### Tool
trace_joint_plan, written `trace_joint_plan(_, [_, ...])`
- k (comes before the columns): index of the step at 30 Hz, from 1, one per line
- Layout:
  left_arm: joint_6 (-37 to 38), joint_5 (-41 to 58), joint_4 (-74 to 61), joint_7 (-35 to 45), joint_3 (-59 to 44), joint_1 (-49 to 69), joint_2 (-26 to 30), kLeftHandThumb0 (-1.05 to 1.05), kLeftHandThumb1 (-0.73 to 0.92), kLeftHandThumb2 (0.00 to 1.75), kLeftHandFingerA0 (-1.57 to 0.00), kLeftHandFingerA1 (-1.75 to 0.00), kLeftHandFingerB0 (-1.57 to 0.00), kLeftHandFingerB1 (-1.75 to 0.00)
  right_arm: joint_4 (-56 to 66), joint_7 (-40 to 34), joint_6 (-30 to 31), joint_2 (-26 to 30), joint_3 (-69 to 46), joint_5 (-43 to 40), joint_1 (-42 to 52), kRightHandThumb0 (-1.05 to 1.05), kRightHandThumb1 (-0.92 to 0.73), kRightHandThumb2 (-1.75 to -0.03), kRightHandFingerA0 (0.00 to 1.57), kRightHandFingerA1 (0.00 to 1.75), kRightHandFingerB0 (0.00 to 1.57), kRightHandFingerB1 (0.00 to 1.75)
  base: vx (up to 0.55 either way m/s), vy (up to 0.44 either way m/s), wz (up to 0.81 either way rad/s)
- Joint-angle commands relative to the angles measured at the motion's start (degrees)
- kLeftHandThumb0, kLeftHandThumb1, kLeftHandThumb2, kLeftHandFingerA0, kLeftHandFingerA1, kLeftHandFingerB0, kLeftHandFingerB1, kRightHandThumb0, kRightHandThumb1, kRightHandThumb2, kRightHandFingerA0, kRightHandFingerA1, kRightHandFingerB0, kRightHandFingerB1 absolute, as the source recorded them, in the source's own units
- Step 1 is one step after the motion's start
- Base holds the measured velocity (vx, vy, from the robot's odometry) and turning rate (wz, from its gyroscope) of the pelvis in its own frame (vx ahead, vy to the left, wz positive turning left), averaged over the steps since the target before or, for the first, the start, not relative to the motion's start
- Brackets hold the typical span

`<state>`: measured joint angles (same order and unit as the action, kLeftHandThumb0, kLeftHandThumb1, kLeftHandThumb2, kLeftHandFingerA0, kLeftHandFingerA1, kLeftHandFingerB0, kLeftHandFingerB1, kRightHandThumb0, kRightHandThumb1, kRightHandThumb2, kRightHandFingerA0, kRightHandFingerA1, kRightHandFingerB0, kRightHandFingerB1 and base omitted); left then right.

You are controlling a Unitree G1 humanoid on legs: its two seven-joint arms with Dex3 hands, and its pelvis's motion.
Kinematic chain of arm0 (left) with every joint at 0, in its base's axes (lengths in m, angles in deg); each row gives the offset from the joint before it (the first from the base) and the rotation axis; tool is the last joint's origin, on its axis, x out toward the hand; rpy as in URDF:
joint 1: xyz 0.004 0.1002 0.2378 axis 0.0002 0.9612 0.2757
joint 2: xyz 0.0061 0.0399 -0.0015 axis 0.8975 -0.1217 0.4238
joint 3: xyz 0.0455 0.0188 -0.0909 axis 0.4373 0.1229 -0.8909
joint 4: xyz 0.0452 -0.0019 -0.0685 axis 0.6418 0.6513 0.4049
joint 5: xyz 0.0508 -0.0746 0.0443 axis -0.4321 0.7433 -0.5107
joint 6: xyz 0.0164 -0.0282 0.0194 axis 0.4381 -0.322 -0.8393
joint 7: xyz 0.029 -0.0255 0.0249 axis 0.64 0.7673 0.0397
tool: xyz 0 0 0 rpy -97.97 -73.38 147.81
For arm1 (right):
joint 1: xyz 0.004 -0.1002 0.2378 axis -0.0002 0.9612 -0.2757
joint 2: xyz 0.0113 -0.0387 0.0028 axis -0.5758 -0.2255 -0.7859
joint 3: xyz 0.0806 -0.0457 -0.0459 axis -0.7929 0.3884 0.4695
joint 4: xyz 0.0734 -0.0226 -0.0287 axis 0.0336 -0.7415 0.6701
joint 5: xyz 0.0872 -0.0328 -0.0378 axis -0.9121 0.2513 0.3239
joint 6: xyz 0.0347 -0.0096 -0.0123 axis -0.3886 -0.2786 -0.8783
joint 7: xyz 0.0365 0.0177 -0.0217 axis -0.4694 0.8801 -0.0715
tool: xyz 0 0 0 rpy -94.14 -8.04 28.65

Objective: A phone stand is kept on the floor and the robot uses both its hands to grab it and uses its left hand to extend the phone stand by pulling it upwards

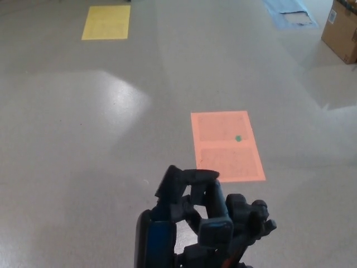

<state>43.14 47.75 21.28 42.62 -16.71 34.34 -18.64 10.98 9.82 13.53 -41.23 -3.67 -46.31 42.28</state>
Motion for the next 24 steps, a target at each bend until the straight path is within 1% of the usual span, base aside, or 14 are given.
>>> trace_joint_plan(1, [-3.39, -2.06, -8.38, 2.6, 0.48, -2.96, -2.36, -0.39, 0.54, 0.81, -1.13, -1.46, -0.87, -1.33, -1.29, 0.51, 0.68, -2.16, -1.64, -1.61, 0.56, -0.14, -0.71, -0.96, 1.37, 1.75, 1.34, 1.75, 0.0, 0.0, 0.0])
trace_joint_plan(3, [-4.68, -3.38, -12.29, 3.64, 0.52, -5.41, -2.85, -0.37, 0.55, 0.81, -1.12, -1.45, -0.84, -1.31, -1.79, 1.1, 0.15, -2.37, -2.51, -2.37, 0.78, -0.14, -0.71, -0.96, 1.35, 1.75, 1.33, 1.75, 0.0, 0.0, 0.0])
trace_joint_plan(4, [-5.11, -3.63, -13.3, 3.9, 0.51, -6.22, -3.05, -0.23, 0.71, 0.57, -0.79, -1.75, -0.52, -1.75, -1.88, 1.3, -0.08, -2.37, -2.67, -2.45, 0.82, -0.17, -0.73, -1.0, 1.37, 1.75, 1.35, 1.75, 0.0, 0.0, 0.0])
trace_joint_plan(6, [-5.95, -3.67, -14.56, 4.22, 0.61, -7.16, -3.17, -0.23, 0.71, 0.57, -0.79, -1.75, -0.52, -1.75, -2.03, 1.61, -0.49, -2.38, -2.94, -2.45, 0.82, -0.17, -0.73, -1.0, 1.37, 1.75, 1.35, 1.75, 0.0, 0.0, 0.0])
trace_joint_plan(8, [-7.9, -2.34, -18.05, 5.92, 0.39, -11.52, -5.12, -0.23, 0.7, 0.56, -0.77, -1.75, -0.53, -1.75, -2.36, 1.39, 0.28, -2.38, -3.15, -2.32, 0.57, -0.19, -0.74, -0.97, 1.38, 1.75, 1.36, 1.75, 0.0, 0.0, 0.0])
trace_joint_plan(9, [-9.58, -1.53, -19.96, 7.01, 0.35, -13.37, -6.07, -0.22, 0.7, 0.56, -0.77, -1.75, -0.56, -1.75, -2.37, 0.95, 0.38, -2.38, -3.03, -2.0, 0.52, -0.17, -0.74, -0.91, 1.32, 1.75, 1.33, 1.75, 0.0, 0.0, 0.0])
trace_joint_plan(12, [-10.8, -1.16, -20.74, 7.16, 0.6, -13.84, -5.76, -0.22, 0.7, 0.56, -0.77, -1.75, -0.56, -1.75, -2.45, 0.91, 0.34, -2.4, -3.12, -1.89, 0.48, -0.17, -0.74, -0.91, 1.32, 1.75, 1.33, 1.75, 0.0, 0.0, 0.0])
trace_joint_plan(13, [-15.21, -3.03, -24.26, 9.34, -1.83, -21.81, -7.27, -0.23, 0.67, 0.57, -0.85, -1.75, -0.62, -1.75, -2.54, 1.19, 0.45, -2.48, -3.1, -1.89, 0.53, -0.17, -0.75, -0.96, 1.35, 1.75, 1.35, 1.75, 0.0, 0.0, 0.0])
trace_joint_plan(15, [-16.12, -3.11, -24.82, 9.56, -2.03, -22.88, -7.24, -0.23, 0.67, 0.57, -0.85, -1.75, -0.62, -1.75, -2.57, 1.22, 0.44, -2.49, -3.11, -1.88, 0.52, -0.17, -0.75, -0.96, 1.35, 1.75, 1.35, 1.75, 0.0, 0.0, 0.0])
trace_joint_plan(16, [-18.15, -3.22, -25.86, 10.34, -4.07, -28.37, -7.82, -0.21, 0.64, 0.56, -0.93, -1.75, -0.7, -1.75, -2.48, 1.42, 1.29, -2.68, -3.27, -2.08, 0.51, -0.17, -0.72, -0.93, 1.34, 1.75, 1.34, 1.75, 0.0, 0.0, 0.0])
trace_joint_plan(20, [-21.27, -2.92, -27.05, 11.23, -6.28, -33.92, -8.05, -0.22, 0.63, 0.57, -0.94, -1.75, -0.74, -1.75, -2.7, 0.75, 1.41, -2.58, -2.79, -1.42, 0.76, -0.17, -0.75, -0.94, 1.35, 1.75, 1.35, 1.75, 0.0, 0.0, 0.0])
trace_joint_plan(21, [-22.82, -1.55, -27.68, 11.92, -7.44, -36.03, -8.34, -0.25, 0.43, 0.84, -1.27, -1.41, -1.06, -1.31, -2.78, 0.12, 1.42, -2.56, -2.52, -1.02, 0.69, -0.16, -0.75, -0.93, 1.35, 1.75, 1.35, 1.75, 0.0, 0.0, 0.0])
trace_joint_plan(23, [-24.37, -0.31, -28.13, 12.62, -8.96, -38.62, -8.67, -0.27, 0.41, 0.85, -1.28, -1.41, -1.07, -1.31, -2.86, -0.33, 1.58, -2.71, -2.42, -0.9, 0.73, -0.16, -0.74, -0.94, 1.35, 1.75, 1.36, 1.75, 0.0, 0.0, 0.0])
trace_joint_plan(24, [-24.83, -0.09, -28.13, 12.82, -9.66, -39.87, -8.71, -0.26, 0.62, 0.58, -1.05, -1.61, -0.77, -1.74, -2.88, -0.15, 1.45, -2.74, -2.52, -1.07, 0.76, -0.16, -0.74, -0.94, 1.35, 1.75, 1.36, 1.75, 0.0, 0.0, 0.0])
